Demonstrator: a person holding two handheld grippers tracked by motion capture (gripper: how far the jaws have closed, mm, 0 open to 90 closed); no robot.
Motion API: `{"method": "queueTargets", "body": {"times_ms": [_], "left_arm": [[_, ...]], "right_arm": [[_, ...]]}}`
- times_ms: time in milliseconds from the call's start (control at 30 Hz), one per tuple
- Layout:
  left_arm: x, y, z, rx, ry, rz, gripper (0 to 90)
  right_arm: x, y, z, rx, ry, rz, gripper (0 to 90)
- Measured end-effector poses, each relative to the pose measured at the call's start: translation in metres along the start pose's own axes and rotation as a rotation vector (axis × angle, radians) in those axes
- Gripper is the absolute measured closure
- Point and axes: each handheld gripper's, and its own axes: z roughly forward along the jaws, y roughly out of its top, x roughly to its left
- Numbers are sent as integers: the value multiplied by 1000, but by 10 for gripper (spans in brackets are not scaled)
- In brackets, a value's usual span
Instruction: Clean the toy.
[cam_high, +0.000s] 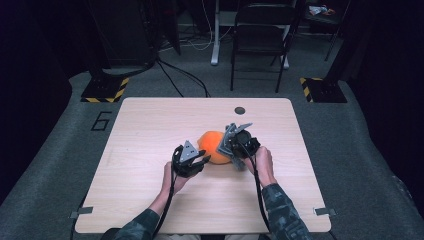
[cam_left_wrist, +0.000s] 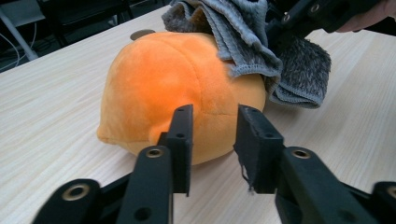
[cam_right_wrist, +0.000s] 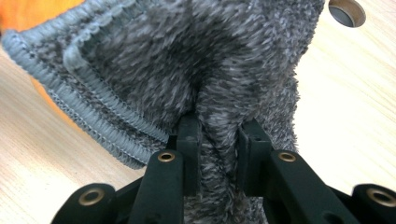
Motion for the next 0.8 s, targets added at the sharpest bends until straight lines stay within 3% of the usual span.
{"method": "queueTargets", "body": {"times_ms": [233,333,367,433,533,633,800], "left_arm": [[9,0,-3,-5,59,-28,537],[12,-2,0,13,54,-35,513],[11,-2,2,23,43,-42,514],[9,-3,5,43,45,-22,517],[8,-5,8,54,58,-13,574],[9,-7,9,40,65,-28,673],[6,-7,14,21,74,-14,821]], "right_arm": [[0,0,0,5,-1,4,742],[1,-1,0,14,3,27,742],[0,-1,1,7,-1,15,742],[0,-1,1,6,-3,10,742],[0,-1,1,6,1,8,742],[0,-2,1,6,-2,15,742],[1,-4,0,8,-3,22,742]]}}
